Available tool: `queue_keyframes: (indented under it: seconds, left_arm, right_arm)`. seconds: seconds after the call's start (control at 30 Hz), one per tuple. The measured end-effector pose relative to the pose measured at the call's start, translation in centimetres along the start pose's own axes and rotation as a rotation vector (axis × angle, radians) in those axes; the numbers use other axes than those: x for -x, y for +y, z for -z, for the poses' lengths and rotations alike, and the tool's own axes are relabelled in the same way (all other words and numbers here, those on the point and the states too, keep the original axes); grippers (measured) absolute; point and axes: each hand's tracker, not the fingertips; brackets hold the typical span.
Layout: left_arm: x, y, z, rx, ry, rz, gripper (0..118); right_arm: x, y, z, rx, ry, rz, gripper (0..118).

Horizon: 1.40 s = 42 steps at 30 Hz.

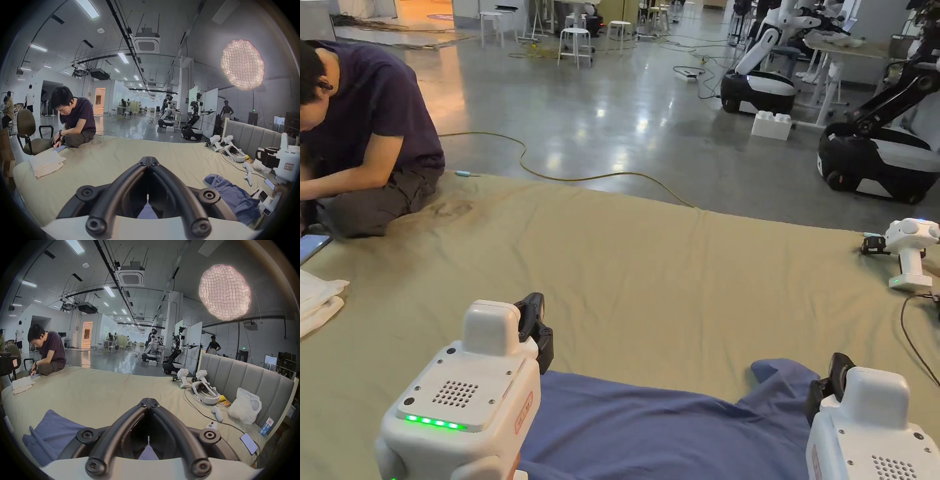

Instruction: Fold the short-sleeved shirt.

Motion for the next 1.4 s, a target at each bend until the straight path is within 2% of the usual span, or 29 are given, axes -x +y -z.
queue_keyframes:
  seconds: [0.43, 0.57, 0.77, 0.8, 0.83, 0.87, 0.9, 0.93, 1.17, 1.23, 1.27, 1.33, 1.37, 1.4]
  left_arm:
    - [1.2, -1.3, 1.3, 0.076, 0.023, 0.007, 0]
    - [4.0, -2.7, 5.7, 0.305, 0.064, 0.005, 0]
    - [9.2, -5.8, 15.5, 0.721, 0.031, -0.079, 0]
    - [9.7, -6.3, 16.8, 0.758, 0.034, -0.076, 3]
    - [10.0, -6.7, 17.6, 0.785, 0.028, -0.076, 15]
    - [10.2, -7.2, 18.7, 0.837, 0.02, -0.077, 42]
    - [10.3, -7.8, 19.7, 0.873, 0.02, -0.072, 62]
    - [10.5, -8.2, 20.4, 0.891, 0.022, -0.073, 69]
    - [9.3, -11.1, 22.4, 1.087, 0.131, -0.049, 68]
    - [8.1, -11.1, 21.4, 1.031, 0.138, -0.008, 65]
    - [7.6, -10.8, 21.0, 0.991, 0.142, 0.022, 54]
    - [6.2, -10.8, 20.2, 0.968, 0.111, 0.065, 21]
    - [5.6, -10.8, 19.8, 0.951, 0.087, 0.082, 11]
    - [6.3, -11.1, 20.4, 0.96, 0.073, 0.084, 7]
  right_arm:
    - [-0.2, -0.3, 0.0, 0.005, 0.009, 0.013, 0]
    - [-0.2, -0.6, 0.6, 0.036, 0.016, 0.001, 0]
    - [-0.4, -1.6, 2.1, 0.098, 0.016, -0.011, 0]
    - [-0.5, -1.9, 2.3, 0.108, 0.014, -0.013, 0]
    - [-0.6, -2.1, 2.5, 0.116, 0.015, -0.015, 0]
    - [-0.6, -2.3, 2.7, 0.128, 0.012, -0.017, 0]
    - [-0.7, -2.6, 3.0, 0.142, 0.009, -0.02, 0]
    - [-0.9, -2.8, 3.2, 0.15, 0.009, -0.022, 0]
    - [-2.4, -4.2, 4.5, 0.217, -0.02, -0.034, 0]
    - [-3.0, -4.5, 4.9, 0.239, -0.023, -0.028, 0]
    - [-3.3, -4.6, 5.1, 0.251, -0.023, -0.023, 0]
    - [-3.9, -5.0, 5.9, 0.276, -0.029, -0.017, 0]
    - [-4.3, -5.2, 6.6, 0.302, -0.029, -0.013, 0]
    - [-4.7, -5.4, 7.5, 0.328, -0.03, -0.003, 0]
